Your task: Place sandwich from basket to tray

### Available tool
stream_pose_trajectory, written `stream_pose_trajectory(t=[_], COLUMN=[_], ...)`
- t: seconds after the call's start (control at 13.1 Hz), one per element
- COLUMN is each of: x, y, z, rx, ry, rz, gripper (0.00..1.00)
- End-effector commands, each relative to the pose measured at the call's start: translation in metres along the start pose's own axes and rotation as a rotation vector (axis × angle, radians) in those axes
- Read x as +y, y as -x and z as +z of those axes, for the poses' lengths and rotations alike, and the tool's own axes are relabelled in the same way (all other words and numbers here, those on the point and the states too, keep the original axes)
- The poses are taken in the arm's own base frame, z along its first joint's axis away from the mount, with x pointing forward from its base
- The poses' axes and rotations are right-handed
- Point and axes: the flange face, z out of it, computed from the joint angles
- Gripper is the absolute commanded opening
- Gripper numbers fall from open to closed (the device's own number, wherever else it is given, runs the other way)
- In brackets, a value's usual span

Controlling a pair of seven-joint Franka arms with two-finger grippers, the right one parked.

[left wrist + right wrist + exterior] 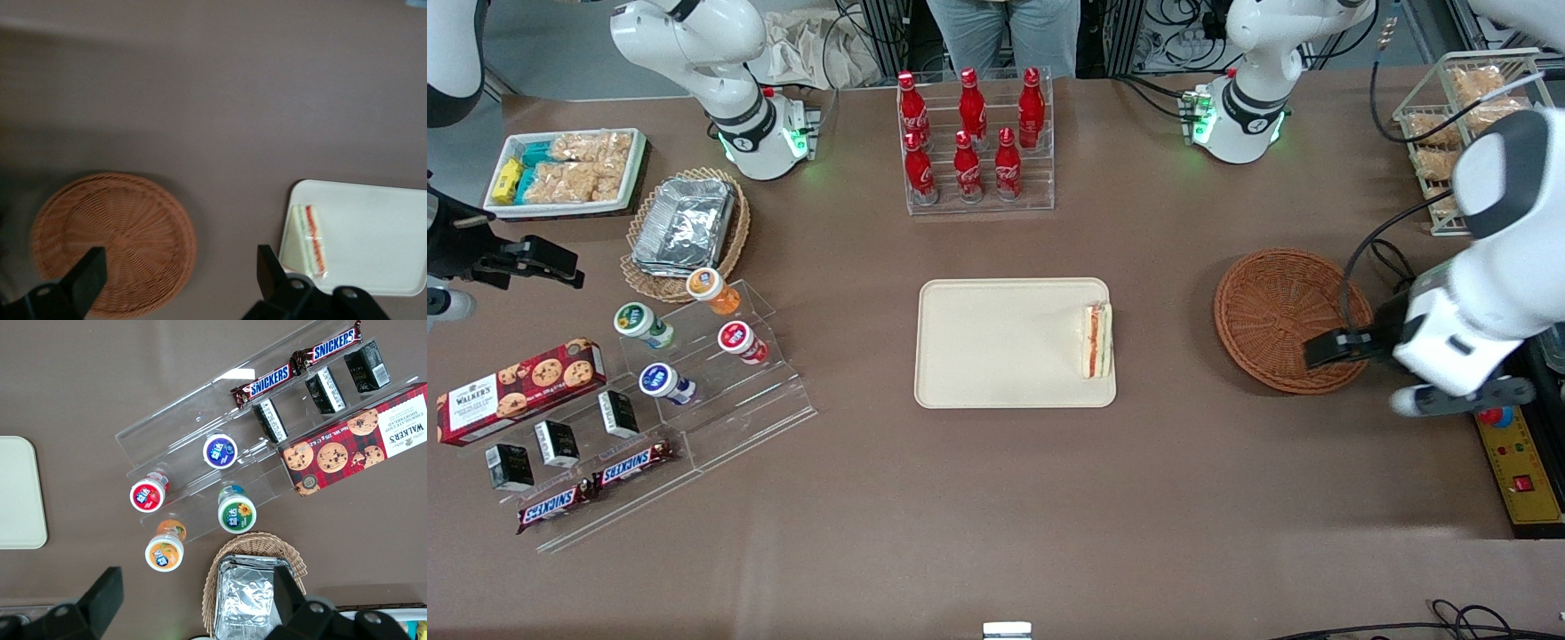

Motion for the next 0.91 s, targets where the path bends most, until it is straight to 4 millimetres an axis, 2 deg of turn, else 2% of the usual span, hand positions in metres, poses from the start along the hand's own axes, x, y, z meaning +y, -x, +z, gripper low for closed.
stream_pose_trajectory(t=[0.0, 0.08, 0.15, 0.38, 0.46, 0.69, 0.84], x=[-0.01, -0.014, -0.005, -0.003, 0.003, 0.009, 0.003], y=[0.032, 0.044, 0.056, 0.079, 0.086, 0.09, 0.09], z=[-0.042, -0.055, -0.062, -0.085, -0.089, -0.09, -0.095], rx=[0.007, 0.014, 0.011, 0.03, 0.033, 0.041, 0.049], ry=[-0.036, -0.056, -0.075, -0.092, -0.081, -0.078, -0.074], rz=[0.016, 0.006, 0.012, 0.005, 0.015, 0.022, 0.007], gripper=[1.0, 1.0, 1.0, 1.0, 1.0, 1.0, 1.0])
